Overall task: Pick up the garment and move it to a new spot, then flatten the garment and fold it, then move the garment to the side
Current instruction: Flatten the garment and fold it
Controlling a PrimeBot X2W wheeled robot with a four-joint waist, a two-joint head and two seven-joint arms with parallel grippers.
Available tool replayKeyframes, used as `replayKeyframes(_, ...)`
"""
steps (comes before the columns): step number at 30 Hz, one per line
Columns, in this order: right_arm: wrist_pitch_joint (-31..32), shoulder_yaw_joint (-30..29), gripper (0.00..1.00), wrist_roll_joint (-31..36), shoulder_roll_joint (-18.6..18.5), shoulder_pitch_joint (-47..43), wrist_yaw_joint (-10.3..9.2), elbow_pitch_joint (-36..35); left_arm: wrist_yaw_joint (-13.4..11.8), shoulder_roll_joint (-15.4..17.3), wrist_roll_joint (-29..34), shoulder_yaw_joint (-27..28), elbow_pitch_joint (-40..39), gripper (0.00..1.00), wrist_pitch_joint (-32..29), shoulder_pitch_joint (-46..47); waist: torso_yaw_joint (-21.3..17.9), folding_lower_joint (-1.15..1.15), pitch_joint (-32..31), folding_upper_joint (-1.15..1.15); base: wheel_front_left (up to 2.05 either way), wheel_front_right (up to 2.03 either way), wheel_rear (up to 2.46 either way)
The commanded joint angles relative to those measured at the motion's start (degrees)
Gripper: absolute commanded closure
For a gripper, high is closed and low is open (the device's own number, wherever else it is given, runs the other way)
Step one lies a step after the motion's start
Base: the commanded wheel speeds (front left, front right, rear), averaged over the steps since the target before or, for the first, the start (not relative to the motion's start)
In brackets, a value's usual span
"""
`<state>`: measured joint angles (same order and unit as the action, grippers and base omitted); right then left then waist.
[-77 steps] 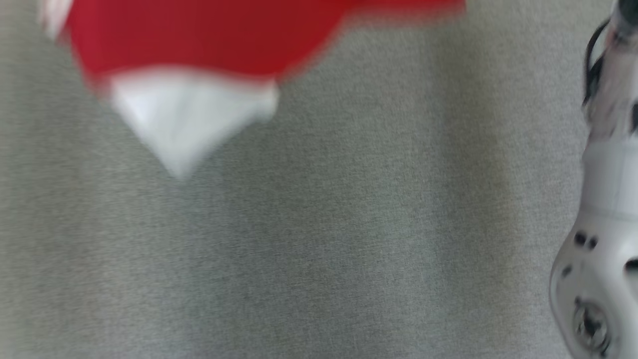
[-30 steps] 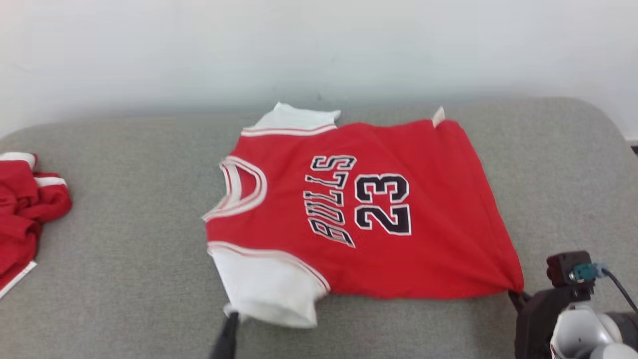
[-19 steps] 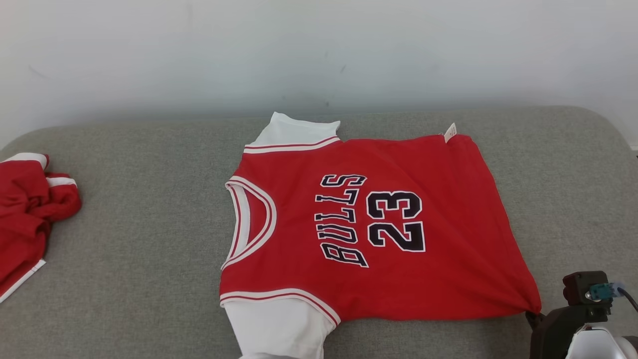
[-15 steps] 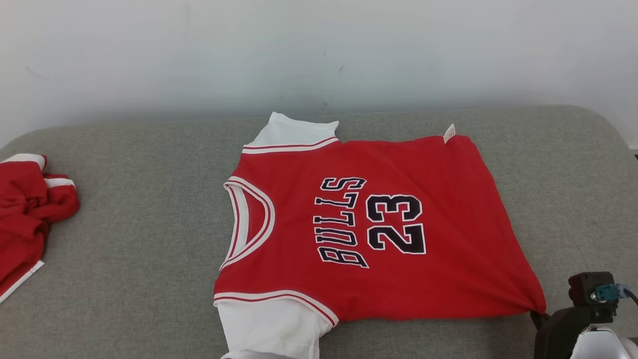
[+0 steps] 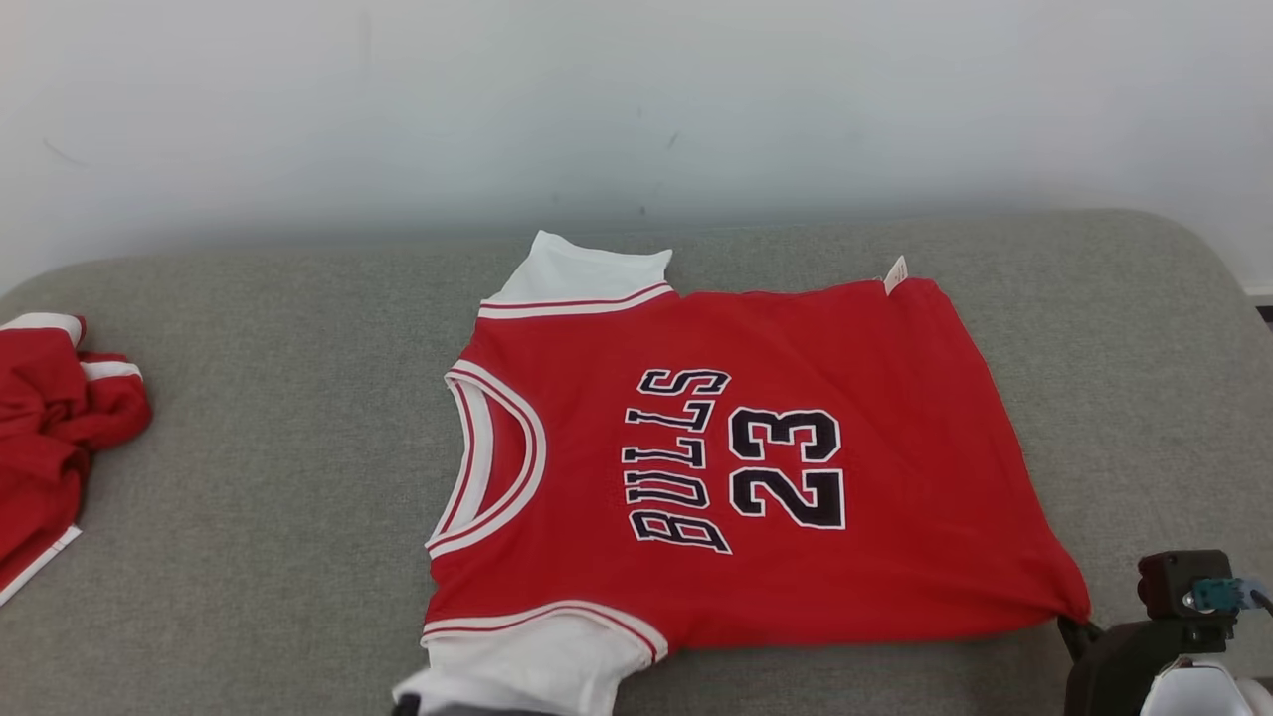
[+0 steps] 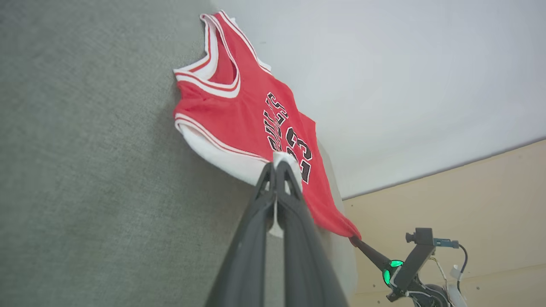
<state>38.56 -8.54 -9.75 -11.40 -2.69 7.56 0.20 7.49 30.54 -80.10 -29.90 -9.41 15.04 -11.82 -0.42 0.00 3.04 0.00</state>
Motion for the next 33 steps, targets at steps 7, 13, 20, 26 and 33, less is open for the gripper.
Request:
replayKeyframes(7, -6.34, 0.00, 1.00, -0.09, 1.63, 3.64, -0.12, 1.25, -0.06, -5.84, 7.06, 7.36, -1.84, 1.00, 0.16, 6.08, -0.08, 0.00, 0.73, 0.00, 0.00, 0.00, 0.00)
replayKeyframes(13, -10.64, 0.96, 1.00, -0.08, 2.32, 10.22, -0.11, 6.23, -0.06, -9.36, 14.71, 5.23, 4.36, 1.00, 0.16, 15.29, -0.73, 0.00, 2.86, 0.00, 0.00, 0.00, 0.00)
replayKeyframes(20, -14.22, 0.50, 1.00, 1.37, 3.25, 17.63, -0.12, 11.68, -0.06, -13.10, 22.00, 5.51, 13.33, 1.00, 0.17, 22.77, -0.92, 0.00, 6.23, 0.00, 0.00, 0.00, 0.00)
replayKeyframes(26, -17.62, -2.33, 1.00, 3.58, 4.42, 22.12, -0.11, 16.22, -0.06, -16.73, 29.35, 8.51, 19.84, 1.00, 0.17, 27.99, 0.07, 0.00, 9.15, 0.00, 0.00, 0.00, 0.00)
replayKeyframes(33, -19.24, -3.98, 1.00, 6.06, 5.40, 24.75, -0.12, 19.40, -0.06, -20.24, 35.55, 10.28, 23.37, 1.00, 0.17, 32.91, 1.12, 0.00, 11.02, 0.00, 0.00, 0.00, 0.00)
